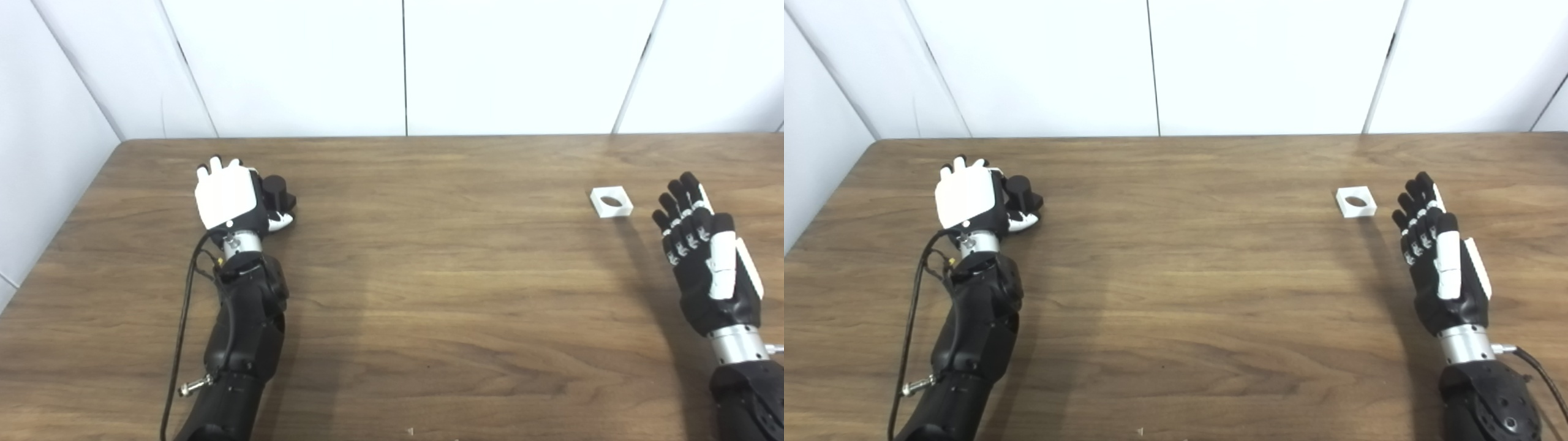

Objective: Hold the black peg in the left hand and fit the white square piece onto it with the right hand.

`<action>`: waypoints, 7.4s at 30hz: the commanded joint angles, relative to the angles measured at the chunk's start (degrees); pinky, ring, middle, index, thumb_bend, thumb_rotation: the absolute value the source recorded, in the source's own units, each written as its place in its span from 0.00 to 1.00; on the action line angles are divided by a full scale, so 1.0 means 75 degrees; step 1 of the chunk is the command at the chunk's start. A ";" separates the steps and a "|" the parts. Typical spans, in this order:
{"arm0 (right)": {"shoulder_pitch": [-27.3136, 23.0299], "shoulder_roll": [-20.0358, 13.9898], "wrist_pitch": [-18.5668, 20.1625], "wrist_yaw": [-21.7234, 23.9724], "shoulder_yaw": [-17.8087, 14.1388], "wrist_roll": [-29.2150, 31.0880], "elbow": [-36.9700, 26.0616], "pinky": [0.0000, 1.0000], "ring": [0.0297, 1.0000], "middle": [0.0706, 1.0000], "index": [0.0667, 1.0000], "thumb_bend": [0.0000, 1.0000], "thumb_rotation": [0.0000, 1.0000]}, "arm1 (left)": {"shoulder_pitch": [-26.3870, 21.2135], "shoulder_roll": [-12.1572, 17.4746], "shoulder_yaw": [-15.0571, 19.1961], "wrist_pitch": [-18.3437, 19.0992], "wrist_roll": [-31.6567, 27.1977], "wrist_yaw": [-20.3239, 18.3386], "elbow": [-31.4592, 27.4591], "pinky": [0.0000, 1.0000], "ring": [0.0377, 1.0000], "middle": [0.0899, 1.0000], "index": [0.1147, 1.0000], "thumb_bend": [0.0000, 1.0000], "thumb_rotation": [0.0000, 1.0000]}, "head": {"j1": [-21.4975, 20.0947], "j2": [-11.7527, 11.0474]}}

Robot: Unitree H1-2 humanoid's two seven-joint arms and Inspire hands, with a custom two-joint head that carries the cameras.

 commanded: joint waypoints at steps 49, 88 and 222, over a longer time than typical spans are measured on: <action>0.0946 0.0424 0.0306 -0.0134 0.0265 -0.0112 0.0001 1.00 1.00 1.00 1.00 0.61 0.99 | 0.1605 -0.0047 -0.2587 -0.0018 -0.1744 -0.1444 -0.3313 0.98 0.99 0.86 0.42 0.51 0.07 | -0.0738 0.0167; 0.1030 0.0465 0.0879 -0.0492 0.0441 -0.0342 -0.0670 1.00 1.00 1.00 1.00 0.64 0.98 | 0.3353 -0.0598 -0.3929 -0.0724 -0.2591 -0.2780 -0.5177 0.99 1.00 0.89 0.42 0.51 0.06 | -0.1273 0.0360; -0.5434 -0.3191 0.0585 0.0453 0.4414 -0.7808 0.3451 1.00 1.00 0.95 0.66 0.87 0.25 | 0.3620 -0.0782 -0.3777 -0.0862 -0.2224 -0.2424 -0.4600 1.00 1.00 0.90 0.42 0.51 0.07 | -0.1487 0.0010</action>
